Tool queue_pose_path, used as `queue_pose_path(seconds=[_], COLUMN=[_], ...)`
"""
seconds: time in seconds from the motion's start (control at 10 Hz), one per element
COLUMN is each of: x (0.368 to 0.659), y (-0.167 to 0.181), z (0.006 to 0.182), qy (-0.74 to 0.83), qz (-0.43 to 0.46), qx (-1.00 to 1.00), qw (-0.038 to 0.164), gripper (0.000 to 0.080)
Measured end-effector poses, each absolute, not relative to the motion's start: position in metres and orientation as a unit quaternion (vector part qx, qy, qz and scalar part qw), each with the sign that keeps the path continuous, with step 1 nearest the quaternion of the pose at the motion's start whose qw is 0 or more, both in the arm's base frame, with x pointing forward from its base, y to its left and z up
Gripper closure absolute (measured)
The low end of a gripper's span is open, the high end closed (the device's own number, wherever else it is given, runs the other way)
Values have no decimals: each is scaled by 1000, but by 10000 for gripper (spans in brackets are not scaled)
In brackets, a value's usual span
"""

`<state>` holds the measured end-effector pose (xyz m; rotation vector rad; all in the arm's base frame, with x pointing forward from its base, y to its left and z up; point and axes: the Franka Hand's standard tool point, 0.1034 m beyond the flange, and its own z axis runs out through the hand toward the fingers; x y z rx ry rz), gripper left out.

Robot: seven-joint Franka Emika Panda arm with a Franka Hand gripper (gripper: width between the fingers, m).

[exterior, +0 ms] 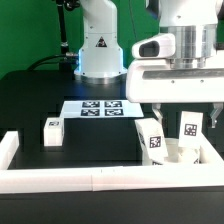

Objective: Assemble stool

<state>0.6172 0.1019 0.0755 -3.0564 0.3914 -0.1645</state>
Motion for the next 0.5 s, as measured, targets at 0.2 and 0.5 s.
queue_pose_path(seconds=[0.2,0.5], x=[617,617], y=[102,102], z=[75,75], qy=[181,257], qz=[-52,-49], qx=[-982,-965], qw=[32,36], gripper=[410,465])
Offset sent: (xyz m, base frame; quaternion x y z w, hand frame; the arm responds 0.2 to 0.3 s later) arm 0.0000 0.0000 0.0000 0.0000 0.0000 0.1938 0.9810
